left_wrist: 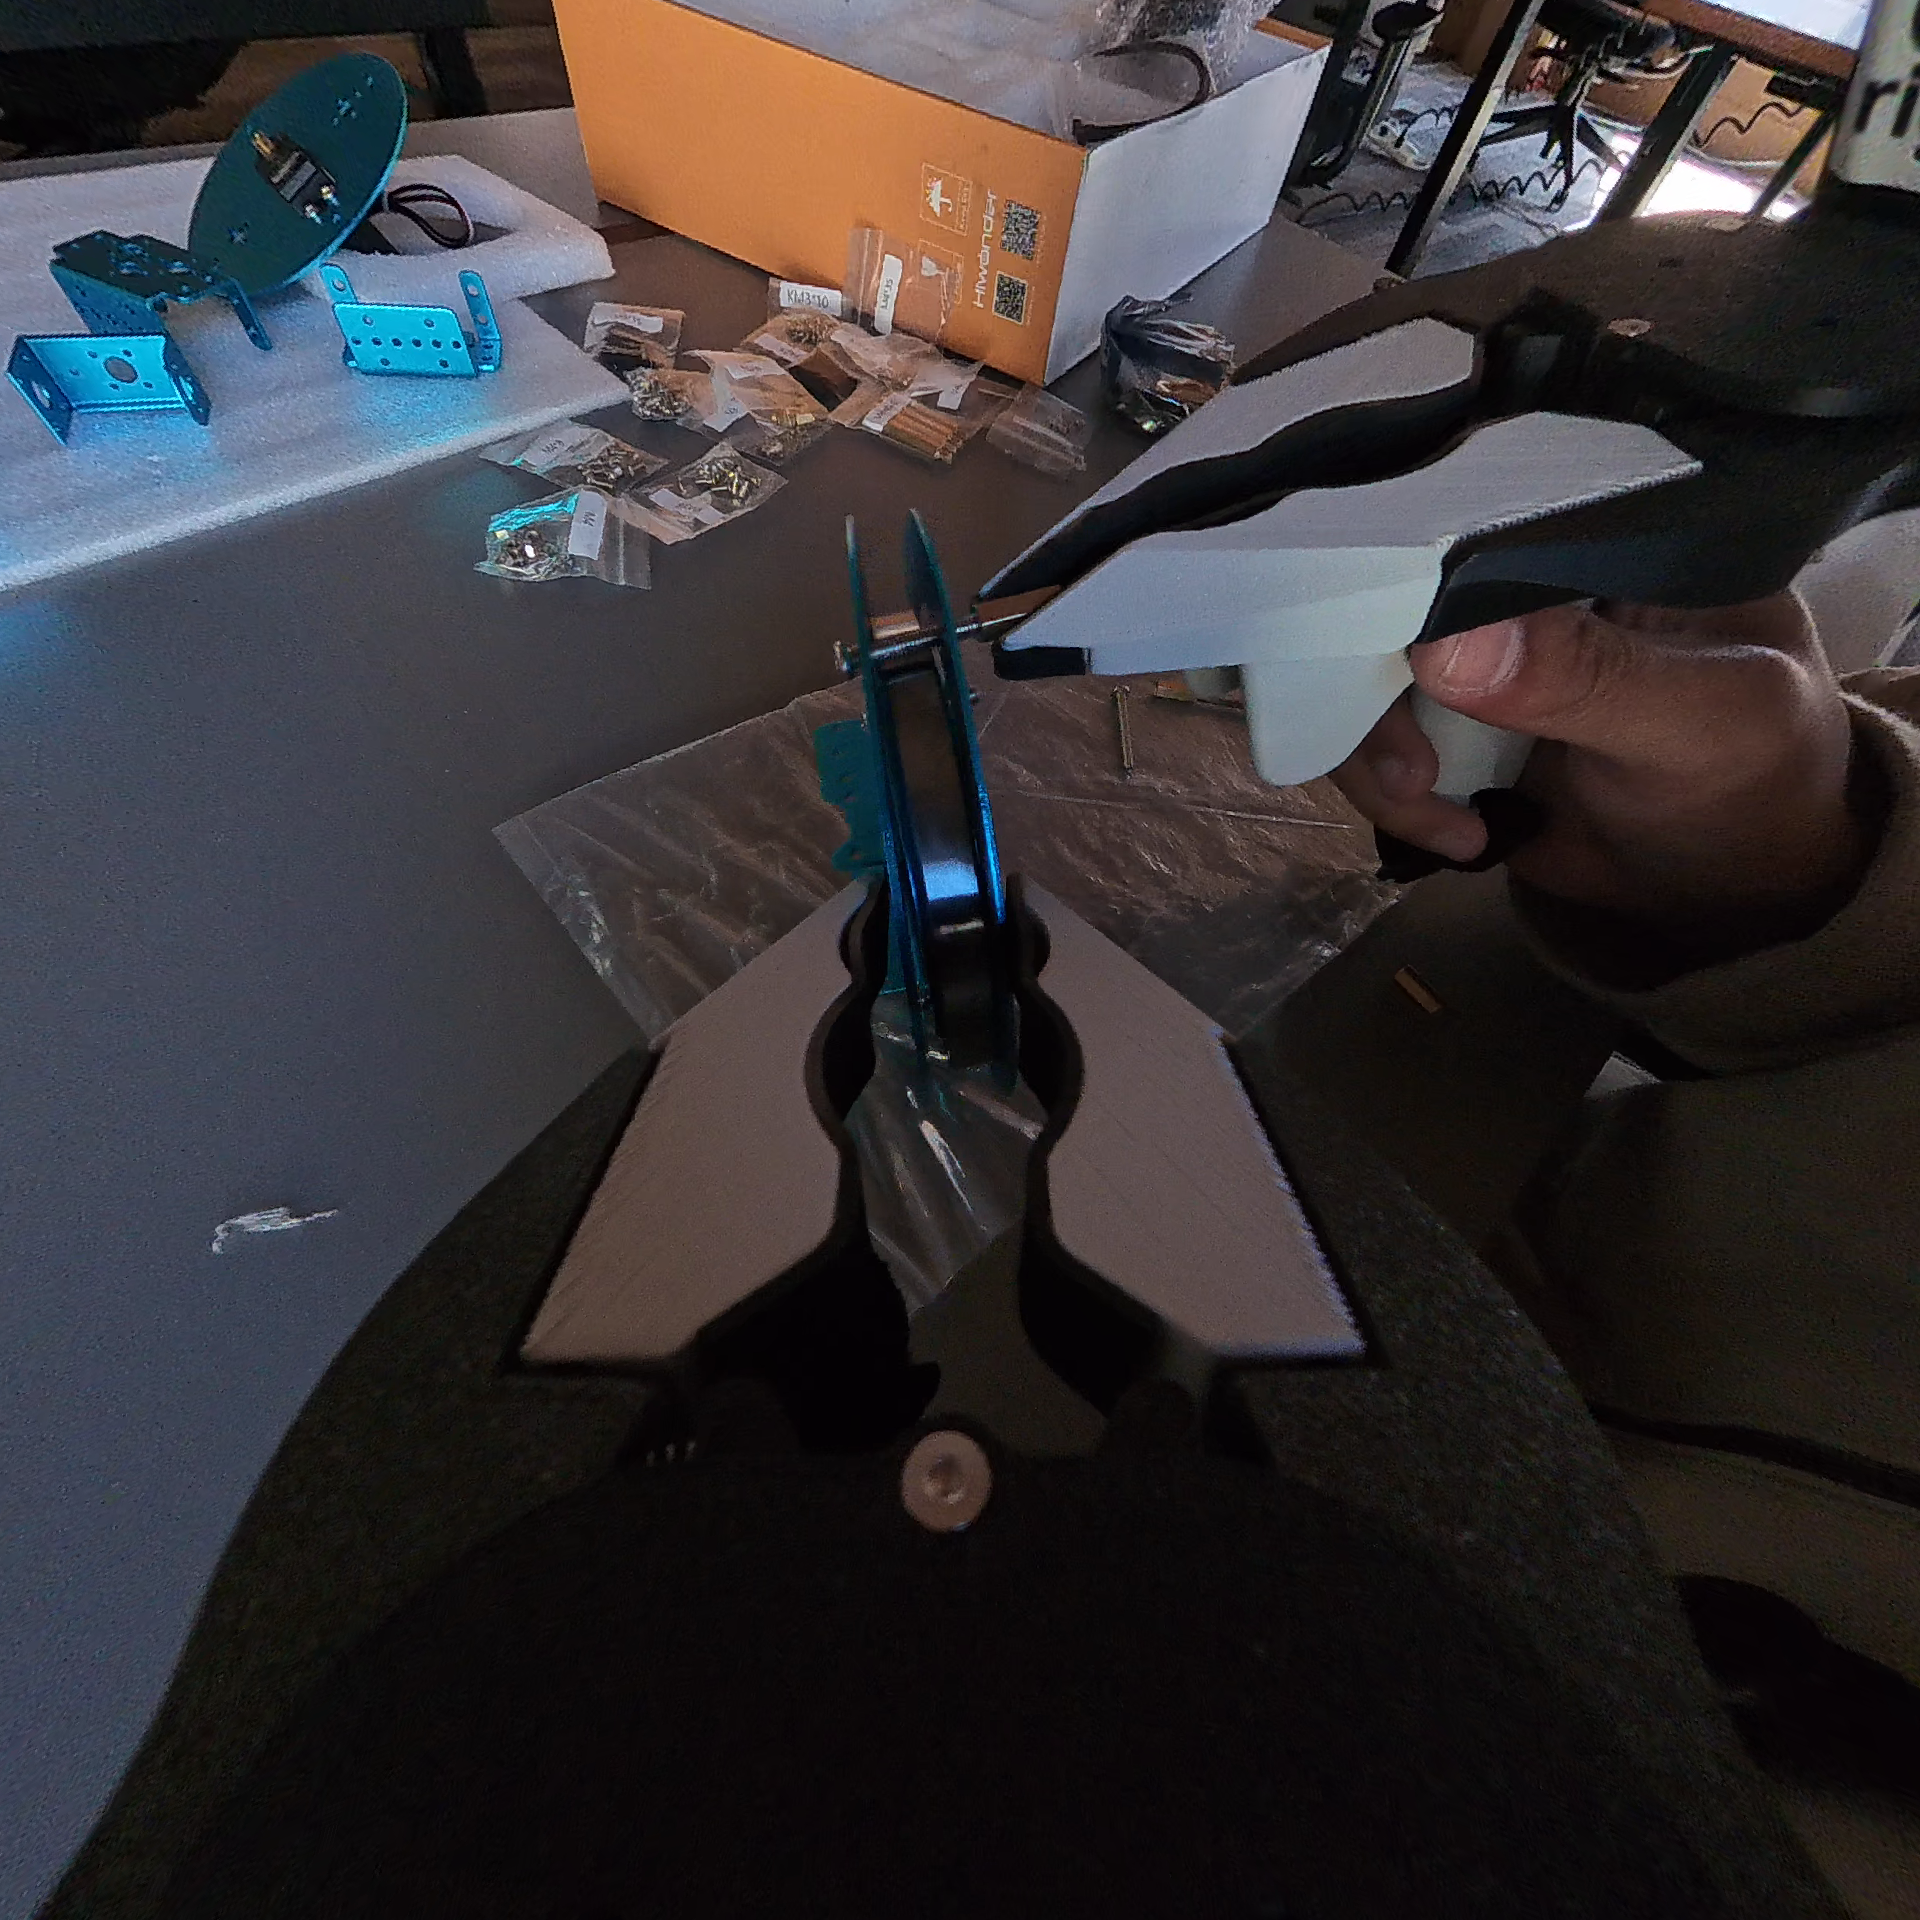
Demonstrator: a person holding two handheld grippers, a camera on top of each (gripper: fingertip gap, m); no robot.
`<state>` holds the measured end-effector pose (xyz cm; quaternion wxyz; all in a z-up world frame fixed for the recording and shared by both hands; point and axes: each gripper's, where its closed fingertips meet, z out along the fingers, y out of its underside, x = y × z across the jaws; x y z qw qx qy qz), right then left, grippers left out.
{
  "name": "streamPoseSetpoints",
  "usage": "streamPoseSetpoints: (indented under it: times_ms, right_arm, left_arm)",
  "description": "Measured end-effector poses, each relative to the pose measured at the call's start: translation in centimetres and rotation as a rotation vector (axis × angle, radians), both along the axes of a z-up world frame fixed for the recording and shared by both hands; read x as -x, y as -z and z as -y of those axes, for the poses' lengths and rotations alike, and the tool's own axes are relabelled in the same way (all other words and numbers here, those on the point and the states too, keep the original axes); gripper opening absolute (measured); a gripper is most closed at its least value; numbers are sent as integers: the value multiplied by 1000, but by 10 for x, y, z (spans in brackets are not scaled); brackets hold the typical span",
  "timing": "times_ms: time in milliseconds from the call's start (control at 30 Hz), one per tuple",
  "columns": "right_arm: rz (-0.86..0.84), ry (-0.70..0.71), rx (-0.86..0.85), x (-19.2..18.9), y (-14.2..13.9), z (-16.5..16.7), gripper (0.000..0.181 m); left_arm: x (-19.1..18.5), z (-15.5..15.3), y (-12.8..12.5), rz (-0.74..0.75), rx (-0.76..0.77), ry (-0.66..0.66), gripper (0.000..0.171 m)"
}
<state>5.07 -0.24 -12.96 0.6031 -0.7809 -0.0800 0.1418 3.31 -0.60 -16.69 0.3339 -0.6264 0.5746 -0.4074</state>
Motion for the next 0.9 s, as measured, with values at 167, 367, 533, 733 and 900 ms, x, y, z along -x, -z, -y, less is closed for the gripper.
streamPoseSetpoints:
  times_ms: [167,367,533,733,900]
  right_arm:
    - [-38,-54,5,4,-1,1,4]
    - [-86,-120,9,7,-1,4,5]
    - [-186,-174,6,5,-1,5,4]
    - [-270,-230,23,6,-1,3,4]
    - [-295,-245,30,4,-1,0,4]
  left_arm:
    - [4,1,-5,25,9,8,28]
    - [23,2,-26,106,7,153,38]
    - [25,-37,-25,35,-242,266,35]
    - [3,-24,-15,-61,-470,518,28]
    - [-6,-22,-30,1,-472,579,27]
